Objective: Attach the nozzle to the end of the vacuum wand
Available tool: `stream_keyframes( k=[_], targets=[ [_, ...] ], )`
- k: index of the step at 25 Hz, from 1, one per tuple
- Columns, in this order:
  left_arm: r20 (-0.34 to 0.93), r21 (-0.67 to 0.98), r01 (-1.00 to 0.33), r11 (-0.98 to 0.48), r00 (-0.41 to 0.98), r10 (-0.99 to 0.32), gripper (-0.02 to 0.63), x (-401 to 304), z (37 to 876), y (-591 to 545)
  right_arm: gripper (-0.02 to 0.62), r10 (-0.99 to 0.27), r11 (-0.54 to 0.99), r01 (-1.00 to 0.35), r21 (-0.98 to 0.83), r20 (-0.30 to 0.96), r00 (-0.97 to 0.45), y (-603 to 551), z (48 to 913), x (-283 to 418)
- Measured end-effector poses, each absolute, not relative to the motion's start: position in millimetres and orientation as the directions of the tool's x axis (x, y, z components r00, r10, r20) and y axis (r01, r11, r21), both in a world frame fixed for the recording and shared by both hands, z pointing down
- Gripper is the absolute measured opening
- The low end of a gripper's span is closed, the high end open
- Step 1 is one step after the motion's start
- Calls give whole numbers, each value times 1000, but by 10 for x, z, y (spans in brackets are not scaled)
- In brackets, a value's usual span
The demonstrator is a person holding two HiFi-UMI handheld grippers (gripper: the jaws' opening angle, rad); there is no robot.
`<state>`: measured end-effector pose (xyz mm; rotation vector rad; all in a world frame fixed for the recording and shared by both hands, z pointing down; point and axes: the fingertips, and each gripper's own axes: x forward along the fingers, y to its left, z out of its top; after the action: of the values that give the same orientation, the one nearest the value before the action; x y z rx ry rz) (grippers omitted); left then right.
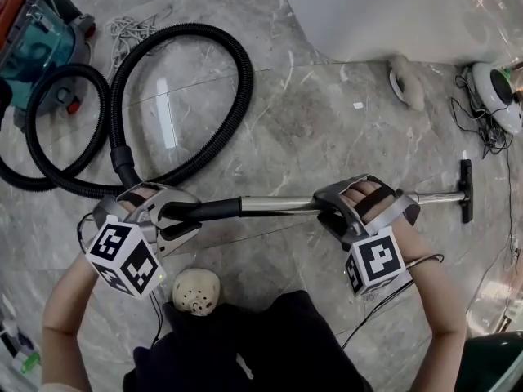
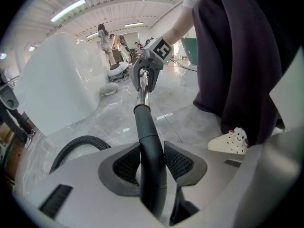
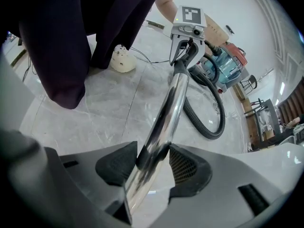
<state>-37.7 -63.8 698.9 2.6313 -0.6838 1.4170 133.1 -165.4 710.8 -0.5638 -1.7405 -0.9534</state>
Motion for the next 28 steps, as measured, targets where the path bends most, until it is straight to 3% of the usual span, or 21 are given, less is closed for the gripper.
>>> stream_keyframes(
  k=[11, 20, 28],
  targets=[
    [879, -120, -281, -952, 416, -233, 170, -351, 7135, -584, 215, -83, 540, 783, 309, 945, -316, -1622, 7252, 1346],
    [940, -164, -186, -969, 267, -211, 174, -559, 7249, -873, 215, -119, 565, 774, 286, 956, -267, -1794, 7380, 1192],
    [954, -123, -115, -986, 259, -149, 175, -537, 7336, -899, 216, -130, 545, 794, 270, 962, -238, -1790, 7453, 1166]
  ],
)
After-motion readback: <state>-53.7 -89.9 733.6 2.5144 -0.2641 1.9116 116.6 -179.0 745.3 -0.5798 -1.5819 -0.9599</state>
